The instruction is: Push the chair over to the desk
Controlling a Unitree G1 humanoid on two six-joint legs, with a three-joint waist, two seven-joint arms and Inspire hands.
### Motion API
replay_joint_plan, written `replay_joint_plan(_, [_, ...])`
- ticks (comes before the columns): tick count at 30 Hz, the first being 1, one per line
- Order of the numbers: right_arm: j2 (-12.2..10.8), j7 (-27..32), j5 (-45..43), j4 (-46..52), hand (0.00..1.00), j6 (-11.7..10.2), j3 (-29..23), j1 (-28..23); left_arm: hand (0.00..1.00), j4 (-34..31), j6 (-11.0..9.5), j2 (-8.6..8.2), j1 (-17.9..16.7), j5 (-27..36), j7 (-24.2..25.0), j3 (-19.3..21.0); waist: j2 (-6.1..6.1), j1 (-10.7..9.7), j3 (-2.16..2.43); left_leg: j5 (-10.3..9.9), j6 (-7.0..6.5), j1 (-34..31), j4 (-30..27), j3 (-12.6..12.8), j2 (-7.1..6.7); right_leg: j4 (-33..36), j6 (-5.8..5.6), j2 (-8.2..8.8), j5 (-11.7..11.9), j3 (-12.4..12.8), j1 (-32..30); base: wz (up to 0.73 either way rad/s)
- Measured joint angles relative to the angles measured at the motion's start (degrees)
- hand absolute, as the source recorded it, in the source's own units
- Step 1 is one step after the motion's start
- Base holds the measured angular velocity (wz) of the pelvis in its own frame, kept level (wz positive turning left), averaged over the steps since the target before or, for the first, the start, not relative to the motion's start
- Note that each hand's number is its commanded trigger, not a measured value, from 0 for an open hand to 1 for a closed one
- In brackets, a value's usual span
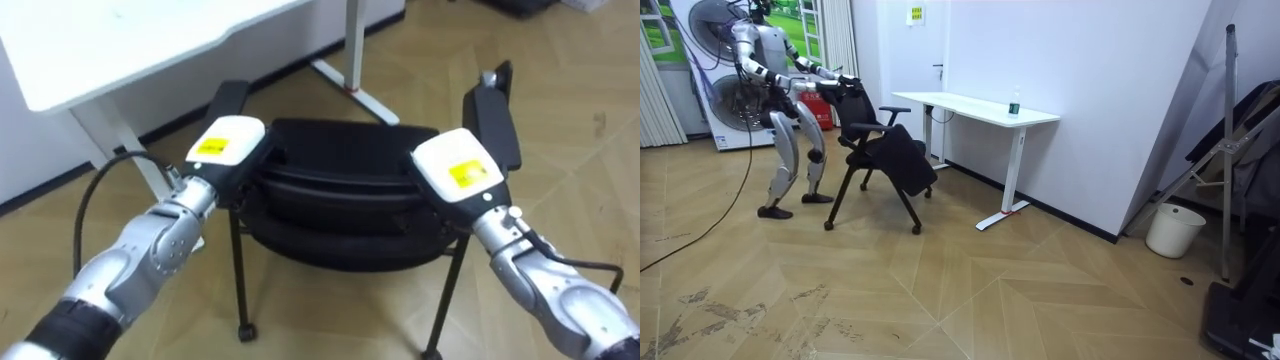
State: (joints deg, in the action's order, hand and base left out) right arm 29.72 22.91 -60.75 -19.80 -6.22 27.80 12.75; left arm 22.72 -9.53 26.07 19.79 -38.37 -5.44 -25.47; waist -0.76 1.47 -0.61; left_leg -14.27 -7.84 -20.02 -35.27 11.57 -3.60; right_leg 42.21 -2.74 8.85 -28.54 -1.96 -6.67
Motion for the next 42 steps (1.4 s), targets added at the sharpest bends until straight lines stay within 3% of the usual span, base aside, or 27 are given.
replay_joint_plan(2, [0.02, -0.18, 0.16, -0.13, 1.0, -0.19, 0.01, 0.18, 1.0, -0.15, 0.13, 0.05, 0.0, 0.08, 0.0, -0.06, 0.44, -0.18, -0.35, -2.75, -0.82, 1.02, -2.37, 0.88, 0.01, 6.5, -1.76, 1.78, 1.67, -1.28, -1.58, -0.14])
replay_joint_plan(5, [0.04, -0.2, 0.18, -0.03, 1.0, -0.09, 0.0, 0.65, 1.0, -0.27, 0.21, 0.28, 0.27, 0.38, -0.02, 0.02, 1.52, -1.06, -0.78, -4.96, -1.65, 1.75, -4.01, 1.11, 0.15, 10.14, -1.96, 2.64, 3.88, -2.23, -2.77, -0.07])
replay_joint_plan(8, [-0.12, -0.16, 0.1, -0.48, 1.0, 0.0, 0.04, 2.17, 1.0, -0.28, 0.49, 0.66, 1.29, 0.84, 0.02, 0.13, 1.98, -1.0, -0.83, -5.94, -2.33, 1.73, -4.12, 2.0, 0.23, 13.04, -2.21, 3.8, 5.9, -2.76, -5.24, -0.24])
replay_joint_plan(11, [0.15, 0.16, 0.03, -0.59, 1.0, 0.27, 0.07, 2.84, 1.0, 0.05, 0.75, 0.26, 2.13, 0.72, -0.11, 0.23, 3.13, 0.36, -1.46, -6.51, -2.5, 2.26, -3.59, 2.69, 1.25, 16.54, -1.96, 4.28, 6.01, -2.77, -11.62, -0.26])
replay_joint_plan(13, [-0.15, 0.36, -0.03, -1.12, 1.0, 0.52, 0.28, 2.55, 1.0, 0.13, 0.59, 0.52, 2.11, 0.63, -0.1, -0.03, 3.22, 0.34, -1.52, -6.77, -2.45, 2.97, -3.2, 2.65, 1.9, 14.92, -1.77, 3.37, 6.1, -2.75, -15.45, -0.04])
replay_joint_plan(15, [-0.59, 0.79, -0.13, -1.66, 1.0, 0.55, 0.37, 1.94, 1.0, 0.59, 0.26, 0.82, 1.92, 0.6, -0.07, -0.27, 3.39, -0.14, -1.64, -7.57, -2.1, 4.18, -3.17, 2.23, 2.64, 9.89, -0.91, 1.2, 7.12, -2.73, -18.22, 0.03])
replay_joint_plan(17, [-1.53, 0.81, -0.24, -2.03, 1.0, 0.75, 0.97, 1.49, 1.0, 1.13, 0.33, 0.79, 1.48, 0.58, -0.14, -0.61, 3.41, -0.48, -1.71, -8.4, -1.28, 5.78, -3.1, 0.55, 2.78, 0.36, -0.33, -2.21, 11.03, -2.5, -20.04, 0.23])
replay_joint_plan(18, [-1.79, 0.81, -0.17, -2.09, 1.0, 0.8, 1.1, 1.43, 1.0, 1.2, 0.33, 0.8, 1.36, 0.58, -0.2, -0.64, 3.37, -1.05, -1.69, -8.52, -1.08, 6.12, -3.1, -0.07, 2.73, -1.76, -0.32, -2.88, 12.49, -2.47, -20.26, 0.48])
replay_joint_plan(20, [-2.15, 1.02, -0.18, -2.11, 1.0, 0.81, 1.09, 0.4, 1.0, 1.11, 0.42, 0.95, 0.92, 0.37, -0.46, -1.14, 3.05, -3.75, -1.46, -9.11, -0.32, 6.84, -3.39, -3.7, 1.97, -9.06, 0.5, -5.64, 18.12, -1.84, -20.09, 0.76])
replay_joint_plan(23, [-1.95, 1.43, -0.4, -1.83, 1.0, 0.89, 0.9, -0.61, 1.0, 0.9, 0.45, 0.67, 0.24, 0.01, -0.66, -1.18, 2.76, -5.52, -1.05, -10.42, 0.88, 8.09, -3.49, -6.17, 1.75, -12.71, 2.07, -7.88, 22.73, -0.28, -17.76, 0.54])
replay_joint_plan(26, [-1.67, 0.87, -0.42, -1.14, 1.0, 1.28, 0.88, -0.78, 1.0, 1.25, 0.41, 0.53, 0.3, -0.09, -0.97, -1.16, 2.57, -6.03, -0.92, -11.17, 2.42, 10.05, -2.26, -8.51, 1.73, -12.48, 3.66, -7.7, 24.54, -2.3, -16.03, 0.27])
replay_joint_plan(30, [-0.71, -0.35, -0.31, 0.6, 1.0, 1.38, 0.76, -0.8, 1.0, 1.31, 0.32, 0.26, 0.51, -0.31, -1.85, -1.12, 2.39, -5.98, -0.82, -10.37, 4.26, 12.24, 1.83, -10.66, 1.91, -11.57, 5.29, -7.23, 22.62, -4.66, -15.15, 0.25])
replay_joint_plan(32, [-0.58, -0.54, -0.34, 0.66, 1.0, 1.29, 0.41, -0.73, 1.0, 1.36, 0.39, -0.23, 0.56, -0.72, -1.94, -0.75, 2.17, -5.97, -0.72, -10.28, 5.02, 13.5, 2.89, -11.75, 2.79, -10.19, 7.14, -6.87, 20.61, -6.93, -14.37, 0.33])
replay_joint_plan(33, [-0.63, -0.67, -0.36, 0.66, 1.0, 1.27, 0.26, -0.68, 1.0, 1.4, 0.39, -0.28, 0.6, -0.87, -1.93, -0.68, 2.13, -5.99, -0.71, -10.45, 5.33, 13.7, 2.83, -12.14, 3.0, -9.68, 7.47, -6.84, 19.91, -7.5, -14.15, 0.44])
replay_joint_plan(36, [-0.5, -0.7, -0.19, 0.63, 1.0, 1.27, -0.1, -0.6, 1.0, 1.51, 0.39, -1.07, 0.93, -2.23, -1.91, -0.11, 1.04, -6.3, -0.82, -10.61, 6.73, 13.67, 2.09, -10.66, 4.84, -7.57, 9.06, -5.78, 16.68, -11.2, -13.44, 0.64])
replay_joint_plan(39, [0.06, -1.59, -0.05, 0.88, 1.0, 1.29, -0.4, -0.35, 1.0, 3.58, 0.35, -2.45, 2.48, -2.39, -1.93, -0.13, -0.04, -6.67, -1.03, -9.27, 9.06, 13.27, 2.01, -10.14, 6.15, -6.34, 10.58, -3.72, 13.36, -16.84, -11.52, 0.92])
replay_joint_plan(42, [-0.09, -2.37, -0.04, 0.87, 1.0, 1.34, -0.46, 0.34, 1.0, 4.28, 0.23, -2.48, 3.37, -2.39, -1.94, -0.02, -0.45, -6.67, -1.04, -8.14, 10.92, 12.44, 2.7, -10.0, 7.3, -7.01, 11.73, -3.02, 12.17, -21.14, -10.42, 0.83])
